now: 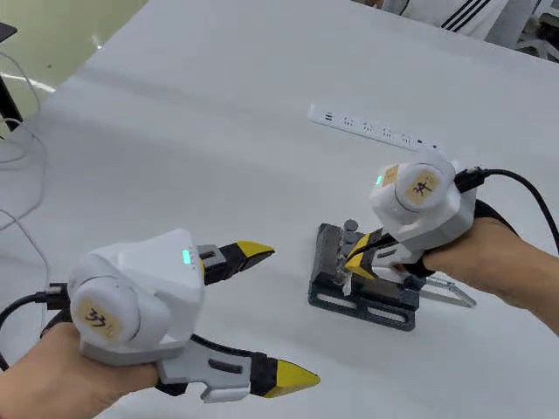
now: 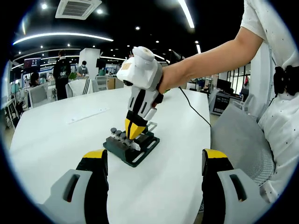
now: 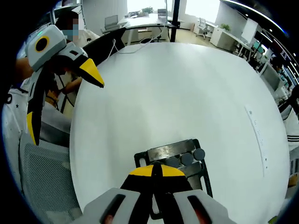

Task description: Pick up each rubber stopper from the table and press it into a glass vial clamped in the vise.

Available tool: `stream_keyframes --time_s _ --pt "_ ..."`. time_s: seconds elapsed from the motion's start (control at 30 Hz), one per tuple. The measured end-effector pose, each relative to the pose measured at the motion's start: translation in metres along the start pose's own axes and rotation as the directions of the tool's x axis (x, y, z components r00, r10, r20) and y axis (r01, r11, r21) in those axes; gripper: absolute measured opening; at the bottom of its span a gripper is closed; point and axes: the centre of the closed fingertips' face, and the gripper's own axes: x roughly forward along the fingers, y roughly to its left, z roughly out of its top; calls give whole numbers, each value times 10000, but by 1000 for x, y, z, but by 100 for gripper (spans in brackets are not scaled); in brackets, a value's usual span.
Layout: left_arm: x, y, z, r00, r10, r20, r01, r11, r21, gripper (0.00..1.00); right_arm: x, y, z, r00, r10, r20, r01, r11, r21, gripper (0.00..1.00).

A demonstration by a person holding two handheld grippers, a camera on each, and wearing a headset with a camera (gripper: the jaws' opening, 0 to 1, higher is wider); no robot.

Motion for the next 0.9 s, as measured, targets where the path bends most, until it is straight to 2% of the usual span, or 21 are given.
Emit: stream_keyframes --time_s 0.1,0.17,0.33,0.4,0.5,0.6,0.67,0.7,0.77,0.9 --pt "-2 0 0 10000 31 -41 -31 10000 22 81 -3 -1 -1 9988 -156 460 136 9990 419 0" --pt "-3 0 0 10000 43 -70 -43 10000 60 81 -9 0 -5 9977 -339 579 316 9987 412 0" --pt "-5 1 -2 9997 101 -205 -98 9998 157 83 -28 1 -5 9871 -556 1499 457 9966 689 0" --pt "-5 1 -3 9995 97 -289 -91 9998 192 84 -39 -2 -7 9779 -828 1920 644 9929 1002 2" --pt "-6 2 -6 9991 78 -420 -67 9996 270 85 -50 -1 -14 9643 -1010 2448 670 9874 1435 6" --pt "-6 5 -8 9984 84 -551 -68 9995 300 86 -67 0 -23 9391 -1391 3142 766 9762 2030 12" --pt "-5 7 -8 9983 94 -581 -76 9995 317 87 -73 0 -32 9316 -1531 3297 751 9685 2374 16" --pt "-5 8 -8 9981 71 -605 -54 9996 292 88 -78 1 -37 9244 -1628 3451 795 9668 2430 19" --pt "-4 10 -10 9977 78 -675 -53 9993 365 89 -82 3 -49 9209 -1716 3499 798 9618 2617 21" --pt "-1 13 -15 9965 41 -833 -11 9993 369 92 -87 8 -68 9048 -1962 3778 871 9540 2868 28"
